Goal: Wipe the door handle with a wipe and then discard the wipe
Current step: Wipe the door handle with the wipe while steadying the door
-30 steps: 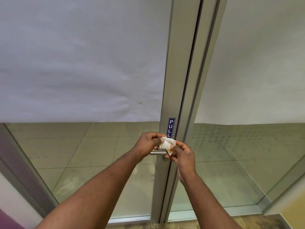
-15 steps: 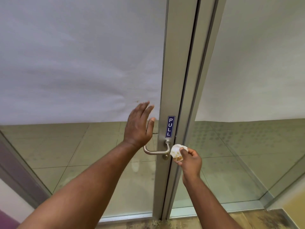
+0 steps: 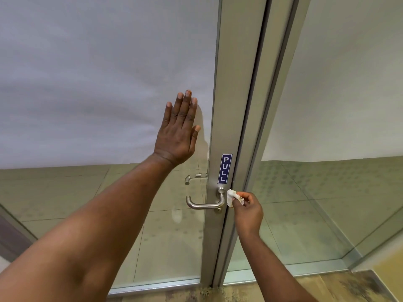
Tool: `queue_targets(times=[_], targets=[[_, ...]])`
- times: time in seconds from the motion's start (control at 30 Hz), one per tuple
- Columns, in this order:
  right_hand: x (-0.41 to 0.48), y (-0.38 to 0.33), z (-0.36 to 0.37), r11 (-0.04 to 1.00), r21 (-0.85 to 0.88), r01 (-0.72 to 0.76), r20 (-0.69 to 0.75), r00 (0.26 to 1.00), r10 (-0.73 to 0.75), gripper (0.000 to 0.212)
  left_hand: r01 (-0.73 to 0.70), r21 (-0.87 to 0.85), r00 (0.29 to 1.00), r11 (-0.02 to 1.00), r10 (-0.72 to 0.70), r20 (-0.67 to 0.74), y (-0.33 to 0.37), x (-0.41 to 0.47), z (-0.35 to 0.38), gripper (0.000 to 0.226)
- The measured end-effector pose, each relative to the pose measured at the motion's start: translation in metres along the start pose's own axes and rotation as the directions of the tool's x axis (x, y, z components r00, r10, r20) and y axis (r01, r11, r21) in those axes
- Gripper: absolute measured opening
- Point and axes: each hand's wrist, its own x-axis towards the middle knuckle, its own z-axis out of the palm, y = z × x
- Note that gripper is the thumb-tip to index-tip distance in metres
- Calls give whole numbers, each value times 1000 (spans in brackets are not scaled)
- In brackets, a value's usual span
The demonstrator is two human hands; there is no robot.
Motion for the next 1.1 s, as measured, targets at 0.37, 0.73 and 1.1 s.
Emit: queue_targets(times=[0.37,0.73,1.1], targets=[[11,25,31,895,-330,301,201,948,-246,22,31,73,996,997,-25,-81,-3,5,23,65],[12,41,43,981,-173,90,92,993,-75,8,40,100,995,994,-31,-93,-3,5,25,63],[23,41,56,498,594,-632,219,723,656,7,41,114,993,993,-28,-118,-4,6,29,63]])
